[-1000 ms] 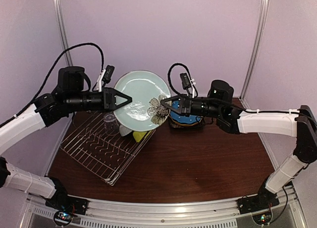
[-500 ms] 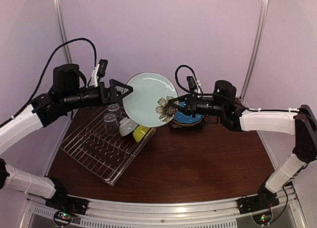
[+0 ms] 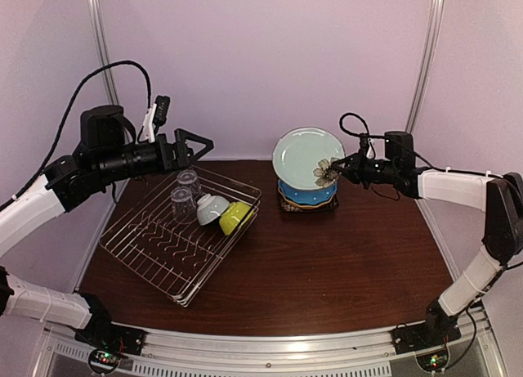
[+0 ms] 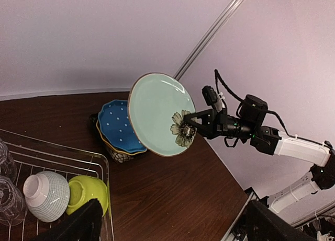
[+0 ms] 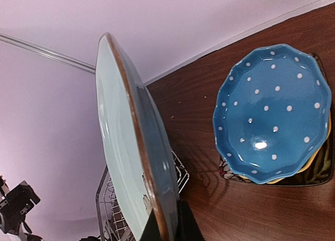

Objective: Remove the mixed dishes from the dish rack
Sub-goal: Place the plate with another plate.

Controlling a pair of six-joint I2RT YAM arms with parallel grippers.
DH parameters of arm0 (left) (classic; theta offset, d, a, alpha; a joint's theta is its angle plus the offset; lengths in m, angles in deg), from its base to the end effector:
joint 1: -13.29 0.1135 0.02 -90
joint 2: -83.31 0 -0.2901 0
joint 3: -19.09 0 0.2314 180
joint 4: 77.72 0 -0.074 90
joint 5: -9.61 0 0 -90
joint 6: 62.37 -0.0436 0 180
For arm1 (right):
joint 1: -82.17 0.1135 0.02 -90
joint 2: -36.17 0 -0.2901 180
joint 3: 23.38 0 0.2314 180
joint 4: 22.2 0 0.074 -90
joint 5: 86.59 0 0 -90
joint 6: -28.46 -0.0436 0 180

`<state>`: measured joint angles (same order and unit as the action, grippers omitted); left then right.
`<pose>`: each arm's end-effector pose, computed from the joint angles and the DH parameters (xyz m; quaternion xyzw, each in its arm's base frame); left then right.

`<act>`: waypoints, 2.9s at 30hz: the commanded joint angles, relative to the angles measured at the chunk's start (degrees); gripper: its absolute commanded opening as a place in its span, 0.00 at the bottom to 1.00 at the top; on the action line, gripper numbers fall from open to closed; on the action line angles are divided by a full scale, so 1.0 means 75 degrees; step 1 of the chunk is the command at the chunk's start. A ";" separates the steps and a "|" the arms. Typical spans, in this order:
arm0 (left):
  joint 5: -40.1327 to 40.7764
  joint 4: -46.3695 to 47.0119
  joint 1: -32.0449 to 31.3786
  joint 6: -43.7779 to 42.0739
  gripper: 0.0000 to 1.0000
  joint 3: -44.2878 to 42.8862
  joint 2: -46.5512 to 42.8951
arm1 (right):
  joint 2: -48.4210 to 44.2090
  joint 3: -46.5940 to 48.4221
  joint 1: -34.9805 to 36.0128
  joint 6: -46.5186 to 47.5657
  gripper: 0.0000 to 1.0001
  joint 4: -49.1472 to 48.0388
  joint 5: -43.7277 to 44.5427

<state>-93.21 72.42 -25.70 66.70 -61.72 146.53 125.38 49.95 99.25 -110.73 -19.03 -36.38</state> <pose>0.1678 -0.1483 0.4177 0.0695 0.7738 -0.4602 0.4297 0.3170 0.1266 0.3052 0.0220 0.7905 0.5304 0.3055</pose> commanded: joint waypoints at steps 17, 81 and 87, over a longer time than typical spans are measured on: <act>0.0231 -0.0107 0.0041 -0.0240 0.97 0.0005 -0.0179 | 0.2372 0.2148 -0.0737 0.0589 0.00 0.0228 0.0301; 0.0663 -0.0407 0.0041 -0.0440 0.97 0.0008 -0.0322 | 0.2991 0.3190 -0.1045 0.2422 0.26 0.2931 0.1655; 0.0735 -0.0416 0.0042 -0.0467 0.97 0.0039 -0.0328 | 0.3142 0.3243 -0.1043 0.2382 0.22 0.2901 0.1486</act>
<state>-88.90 69.14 -25.70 64.54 -61.72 144.69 149.73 72.88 91.86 -93.18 2.11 -25.48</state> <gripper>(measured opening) 0.974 0.222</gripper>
